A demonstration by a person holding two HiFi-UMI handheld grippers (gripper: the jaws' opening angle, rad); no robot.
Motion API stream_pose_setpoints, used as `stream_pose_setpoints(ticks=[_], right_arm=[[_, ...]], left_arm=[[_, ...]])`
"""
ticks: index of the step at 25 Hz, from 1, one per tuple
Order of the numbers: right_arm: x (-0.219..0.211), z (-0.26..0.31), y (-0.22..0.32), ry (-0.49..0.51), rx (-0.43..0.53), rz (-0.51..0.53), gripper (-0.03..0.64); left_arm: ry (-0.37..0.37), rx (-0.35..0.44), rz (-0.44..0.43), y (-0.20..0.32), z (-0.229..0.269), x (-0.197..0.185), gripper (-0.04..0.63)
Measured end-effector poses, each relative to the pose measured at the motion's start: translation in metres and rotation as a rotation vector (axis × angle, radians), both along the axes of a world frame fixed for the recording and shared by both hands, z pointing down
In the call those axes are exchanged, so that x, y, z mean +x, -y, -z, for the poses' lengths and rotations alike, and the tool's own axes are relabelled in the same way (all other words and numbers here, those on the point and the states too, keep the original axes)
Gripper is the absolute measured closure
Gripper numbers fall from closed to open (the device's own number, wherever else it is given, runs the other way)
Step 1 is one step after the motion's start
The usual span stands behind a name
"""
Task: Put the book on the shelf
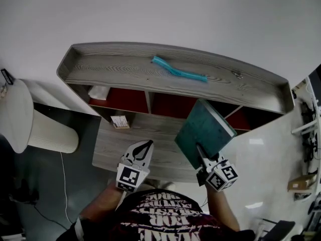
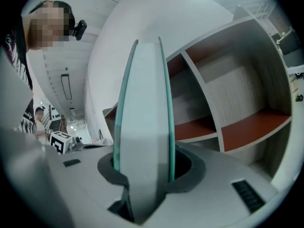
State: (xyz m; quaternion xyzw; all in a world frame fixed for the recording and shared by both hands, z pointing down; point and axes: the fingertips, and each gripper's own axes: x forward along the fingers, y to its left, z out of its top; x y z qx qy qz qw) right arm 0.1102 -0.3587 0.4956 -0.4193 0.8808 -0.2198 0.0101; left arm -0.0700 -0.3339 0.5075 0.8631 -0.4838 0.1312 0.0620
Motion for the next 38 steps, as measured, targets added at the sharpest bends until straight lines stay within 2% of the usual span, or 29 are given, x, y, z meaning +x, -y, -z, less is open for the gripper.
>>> stream_pose_setpoints(ticks=[6,19,28,38], right_arm=[[-0.003,-0.001,0.010,0.042,-0.030,-0.014,0.454],[0.002,-0.005,0.029,0.156,-0.090,-0.077,0.454],[-0.004,0.001,0.040,0.195,-0.094,-0.078,0.454],[-0.011,0.005,0.053,0.350,-0.160,-0.073,0.454]], left_arm=[[0.018,-0.015,-0.022,0.004,-0.001,0.003,0.589],[-0.010,-0.073,-0.135,0.007,-0.025,0.035,0.591],[0.005,-0.096,-0.184,0.020,-0.039,0.047,0.591],[0.033,-0.116,-0.202,0.038,-0.055,0.056,0.591]])
